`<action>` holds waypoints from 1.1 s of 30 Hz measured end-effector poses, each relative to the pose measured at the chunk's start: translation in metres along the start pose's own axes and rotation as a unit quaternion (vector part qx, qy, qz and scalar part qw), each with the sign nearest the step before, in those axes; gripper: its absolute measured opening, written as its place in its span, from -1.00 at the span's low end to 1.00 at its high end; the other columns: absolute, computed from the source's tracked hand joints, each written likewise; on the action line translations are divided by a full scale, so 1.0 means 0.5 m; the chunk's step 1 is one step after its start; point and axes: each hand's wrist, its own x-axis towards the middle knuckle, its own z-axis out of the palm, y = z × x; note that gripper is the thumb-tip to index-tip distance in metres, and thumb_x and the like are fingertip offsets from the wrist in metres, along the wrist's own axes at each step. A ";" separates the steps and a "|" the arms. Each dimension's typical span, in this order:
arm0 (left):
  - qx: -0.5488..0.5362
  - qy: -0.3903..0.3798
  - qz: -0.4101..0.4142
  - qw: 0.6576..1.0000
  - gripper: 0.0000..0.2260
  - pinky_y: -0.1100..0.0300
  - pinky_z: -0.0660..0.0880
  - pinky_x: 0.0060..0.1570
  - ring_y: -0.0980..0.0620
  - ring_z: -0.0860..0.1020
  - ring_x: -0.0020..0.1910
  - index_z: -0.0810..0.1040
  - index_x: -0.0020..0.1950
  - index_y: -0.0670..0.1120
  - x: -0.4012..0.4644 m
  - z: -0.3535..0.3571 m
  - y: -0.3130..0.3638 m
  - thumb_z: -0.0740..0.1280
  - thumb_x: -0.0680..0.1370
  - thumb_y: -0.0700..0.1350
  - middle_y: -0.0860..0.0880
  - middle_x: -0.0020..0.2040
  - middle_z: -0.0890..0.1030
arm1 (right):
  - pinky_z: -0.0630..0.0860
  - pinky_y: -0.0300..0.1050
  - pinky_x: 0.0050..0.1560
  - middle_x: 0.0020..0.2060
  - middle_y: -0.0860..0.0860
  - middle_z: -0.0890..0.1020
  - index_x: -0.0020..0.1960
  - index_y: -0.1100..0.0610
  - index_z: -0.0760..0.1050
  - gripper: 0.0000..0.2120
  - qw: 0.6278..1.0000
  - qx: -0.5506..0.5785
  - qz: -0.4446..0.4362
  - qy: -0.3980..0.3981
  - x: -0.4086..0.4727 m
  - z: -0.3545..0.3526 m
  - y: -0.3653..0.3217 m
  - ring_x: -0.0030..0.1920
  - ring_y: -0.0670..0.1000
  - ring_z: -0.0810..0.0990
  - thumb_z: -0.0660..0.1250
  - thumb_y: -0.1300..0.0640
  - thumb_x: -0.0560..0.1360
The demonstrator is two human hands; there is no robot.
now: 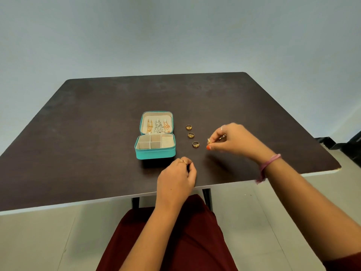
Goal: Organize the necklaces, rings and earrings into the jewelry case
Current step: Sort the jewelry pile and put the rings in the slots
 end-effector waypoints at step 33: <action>-0.091 -0.058 -0.043 0.993 -0.92 0.40 0.25 -0.41 0.11 0.43 -0.40 0.58 -0.17 -0.03 0.003 -0.015 -0.016 0.33 0.53 -0.10 0.08 -0.42 0.42 | 0.26 -0.31 -0.01 -0.05 -0.14 0.41 0.25 0.04 0.49 -0.56 0.985 -0.101 -0.070 0.118 -0.054 0.125 0.039 -0.01 -0.16 0.35 0.27 -0.20 0.49</action>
